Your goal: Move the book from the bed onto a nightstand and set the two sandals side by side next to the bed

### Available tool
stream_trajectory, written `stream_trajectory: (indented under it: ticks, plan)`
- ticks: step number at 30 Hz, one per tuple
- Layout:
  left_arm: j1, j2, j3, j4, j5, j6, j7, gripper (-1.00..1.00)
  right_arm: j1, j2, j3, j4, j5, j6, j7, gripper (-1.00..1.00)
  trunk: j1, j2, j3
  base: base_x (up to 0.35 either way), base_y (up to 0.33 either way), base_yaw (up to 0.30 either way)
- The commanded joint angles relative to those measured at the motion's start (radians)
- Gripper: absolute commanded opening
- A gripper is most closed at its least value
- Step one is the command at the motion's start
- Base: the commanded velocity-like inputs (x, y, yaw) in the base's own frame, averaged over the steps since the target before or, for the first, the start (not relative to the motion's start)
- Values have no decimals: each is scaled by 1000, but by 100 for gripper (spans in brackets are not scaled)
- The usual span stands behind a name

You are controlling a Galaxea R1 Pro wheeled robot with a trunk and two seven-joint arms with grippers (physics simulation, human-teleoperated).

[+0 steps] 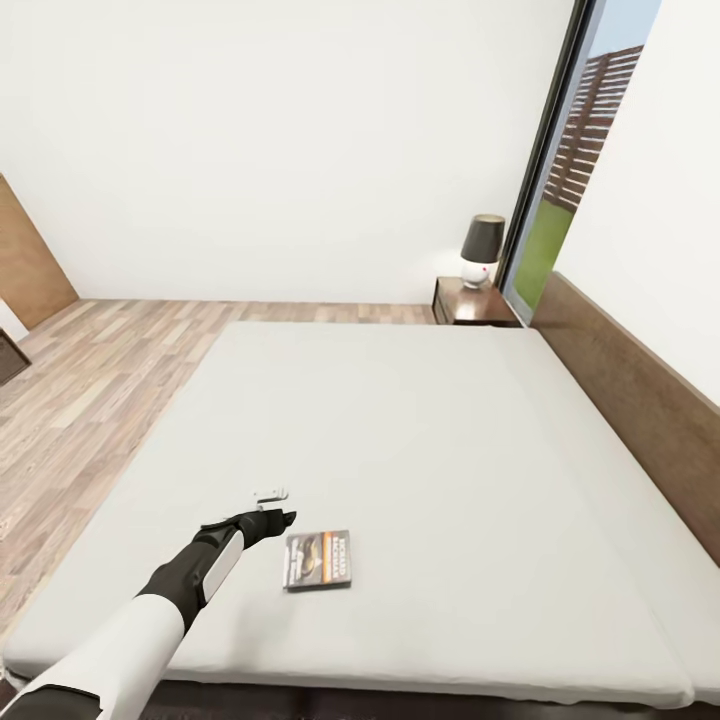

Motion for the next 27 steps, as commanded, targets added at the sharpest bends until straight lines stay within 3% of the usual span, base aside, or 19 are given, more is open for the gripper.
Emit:
stream_trajectory:
  ticks: [1, 11, 21, 27]
  plan:
    - [-1, 1, -5, -1, 5, 4, 0, 100, 0, 0, 9, -1, -8, 4, -3, 100, 0, -2, -3, 0, 0, 73]
    - [-20, -8, -10, -11, -2, 2, 2, 100, 0, 1, 11, -1, -7, 4, -3, 100, 0, -2, -19, 0, 0, 73]
    - [-51, -16, -10, -14, -119, 2, 7, 100, 0, 0, 12, -3, -6, 4, -3, 100, 0, -2, -35, 0, 0, 73]
    - [-62, -25, -9, -14, -136, 2, 8, 100, 0, 1, 13, -3, -6, 5, -3, 100, 0, -2, -45, 0, 0, 73]
